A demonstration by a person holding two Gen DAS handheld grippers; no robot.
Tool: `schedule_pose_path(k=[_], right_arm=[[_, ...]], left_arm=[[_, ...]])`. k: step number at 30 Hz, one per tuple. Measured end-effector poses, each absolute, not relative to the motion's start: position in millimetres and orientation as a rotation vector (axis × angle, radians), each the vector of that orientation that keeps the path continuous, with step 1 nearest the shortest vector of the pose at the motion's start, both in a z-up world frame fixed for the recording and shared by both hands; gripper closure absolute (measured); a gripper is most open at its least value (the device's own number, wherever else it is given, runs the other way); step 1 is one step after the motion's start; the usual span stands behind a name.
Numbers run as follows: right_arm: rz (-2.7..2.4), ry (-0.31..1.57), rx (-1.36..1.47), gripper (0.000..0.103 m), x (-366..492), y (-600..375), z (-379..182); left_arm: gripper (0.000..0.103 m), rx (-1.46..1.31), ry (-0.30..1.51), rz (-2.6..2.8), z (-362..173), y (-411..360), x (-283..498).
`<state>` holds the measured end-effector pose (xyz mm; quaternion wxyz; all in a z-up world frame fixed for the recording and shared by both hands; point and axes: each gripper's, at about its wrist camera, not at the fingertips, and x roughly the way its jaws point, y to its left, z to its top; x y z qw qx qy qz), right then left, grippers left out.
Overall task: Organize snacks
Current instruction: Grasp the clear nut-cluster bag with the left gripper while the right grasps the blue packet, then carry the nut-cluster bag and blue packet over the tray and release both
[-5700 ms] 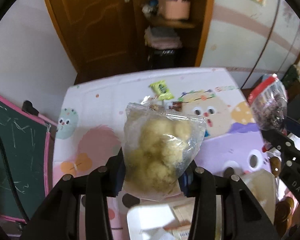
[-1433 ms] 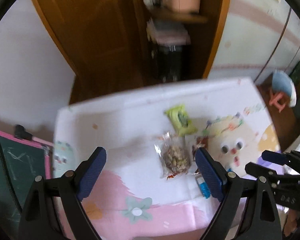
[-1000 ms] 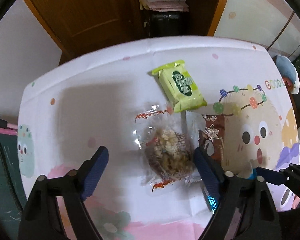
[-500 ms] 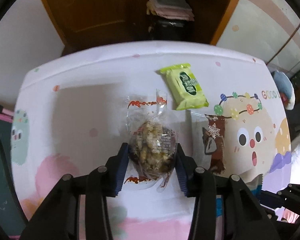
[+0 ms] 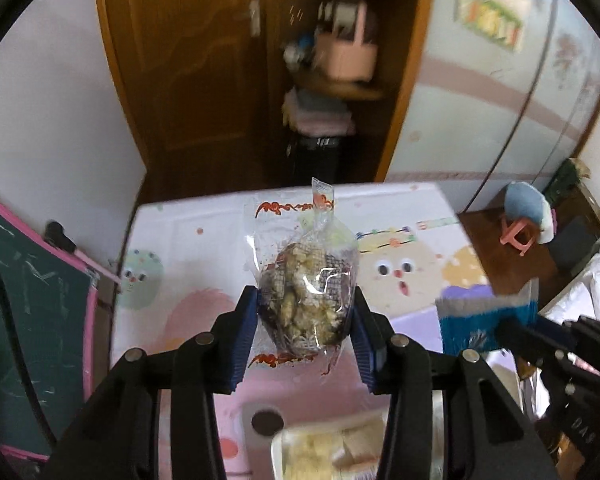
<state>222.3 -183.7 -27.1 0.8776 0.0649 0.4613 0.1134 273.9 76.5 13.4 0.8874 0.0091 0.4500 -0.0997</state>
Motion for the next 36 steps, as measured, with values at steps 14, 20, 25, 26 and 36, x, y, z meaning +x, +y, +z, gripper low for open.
schedule_pose_path(k=[14, 20, 25, 26, 36], right_arm=[[0.157, 0.621, 0.175, 0.087, 60, -206, 64], [0.16, 0.608, 0.173, 0.087, 28, -212, 60], [0.108, 0.642, 0.12, 0.087, 8, -208, 33], [0.101, 0.653, 0.111, 0.086, 6, -207, 25], [0.085, 0.838, 0.062, 0.086, 6, -192, -63]], left_arm=[[0.06, 0.038, 0.716, -0.338, 89, 63, 106], [0.06, 0.016, 0.742, -0.374, 68, 53, 66], [0.06, 0.015, 0.78, -0.358, 28, 46, 50], [0.06, 0.019, 0.793, -0.344, 17, 45, 47], [0.06, 0.08, 0.975, -0.272, -72, 36, 49]])
